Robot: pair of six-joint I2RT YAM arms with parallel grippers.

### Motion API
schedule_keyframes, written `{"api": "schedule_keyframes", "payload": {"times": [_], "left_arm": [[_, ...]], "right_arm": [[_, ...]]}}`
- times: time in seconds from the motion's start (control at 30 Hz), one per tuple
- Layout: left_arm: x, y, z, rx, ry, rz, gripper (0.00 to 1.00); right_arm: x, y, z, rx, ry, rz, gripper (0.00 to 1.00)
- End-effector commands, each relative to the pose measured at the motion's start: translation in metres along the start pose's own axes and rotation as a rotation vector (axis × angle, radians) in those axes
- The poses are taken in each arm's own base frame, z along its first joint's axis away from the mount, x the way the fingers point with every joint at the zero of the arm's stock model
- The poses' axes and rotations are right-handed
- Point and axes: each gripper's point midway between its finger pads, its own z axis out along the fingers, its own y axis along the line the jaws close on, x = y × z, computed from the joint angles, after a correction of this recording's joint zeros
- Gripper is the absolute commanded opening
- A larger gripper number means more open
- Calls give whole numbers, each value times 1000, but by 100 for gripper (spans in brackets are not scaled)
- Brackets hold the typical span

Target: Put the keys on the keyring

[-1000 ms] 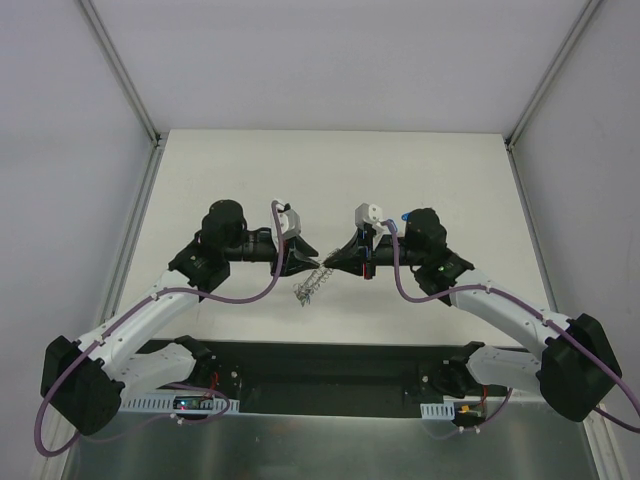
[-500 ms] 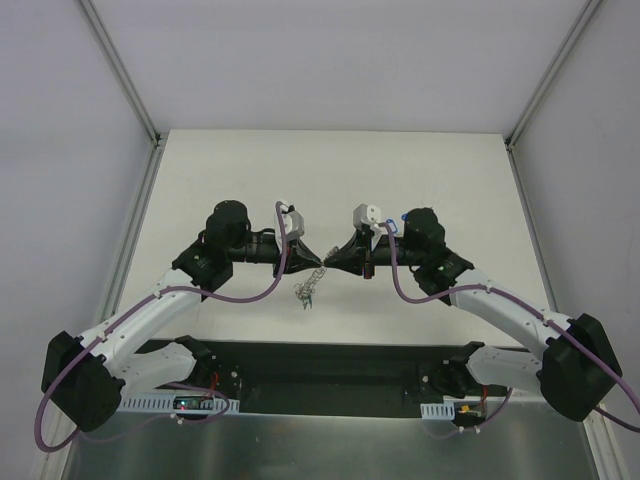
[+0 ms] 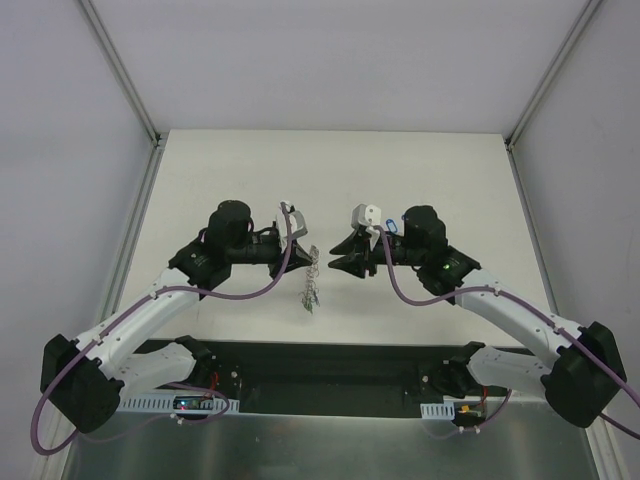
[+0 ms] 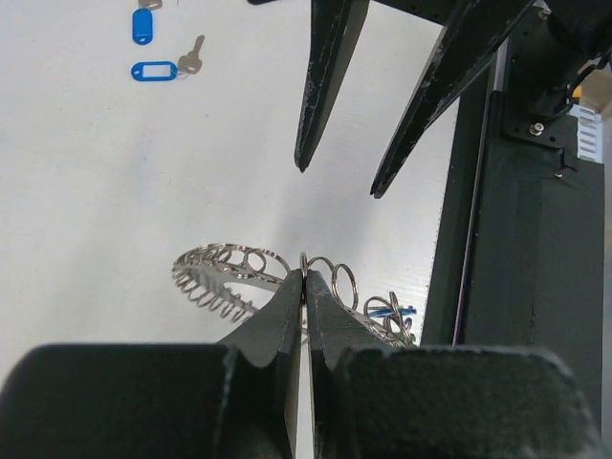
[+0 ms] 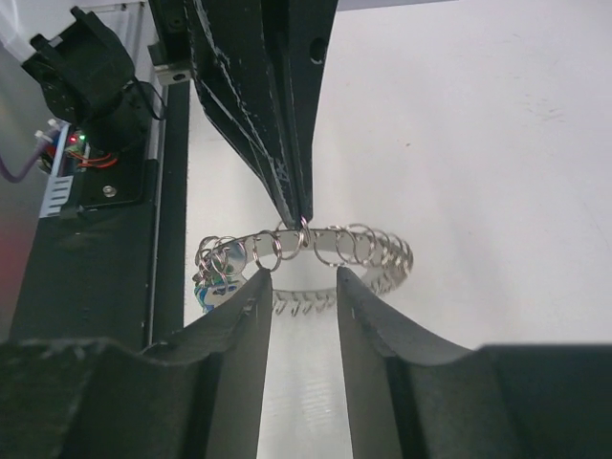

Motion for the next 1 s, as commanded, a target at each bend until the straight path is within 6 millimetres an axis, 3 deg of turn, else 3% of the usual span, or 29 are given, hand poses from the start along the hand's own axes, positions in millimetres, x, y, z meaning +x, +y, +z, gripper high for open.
{"api": "schedule_keyframes", "payload": {"times": [0.0,0.13,0.2,0.5,0.57,0.63,0.97], "left_arm": [[-24,10,-12,-78,-2,81,0],[-14,18,-17,-125,83,53,0],[-9,20,-15,-126,114,33,0],[-14,-6,-14,16,107,27,0],[-16,-13,-15,51,94,42,0],[-16,-16,-16,61,88,51,0],[-19,-28,-15,134,69,61,0]], "right_arm": [[-18,-13,-6,91,-7,-115,38],[-11,-11,1,102,48,-181,53],[-9,-10,3,99,82,-157,53],[-4,-1,13,43,36,-99,43],[0,1,17,14,39,-91,36],[-5,8,19,-28,19,-96,30],[-8,23,32,-133,-10,-74,21]]}}
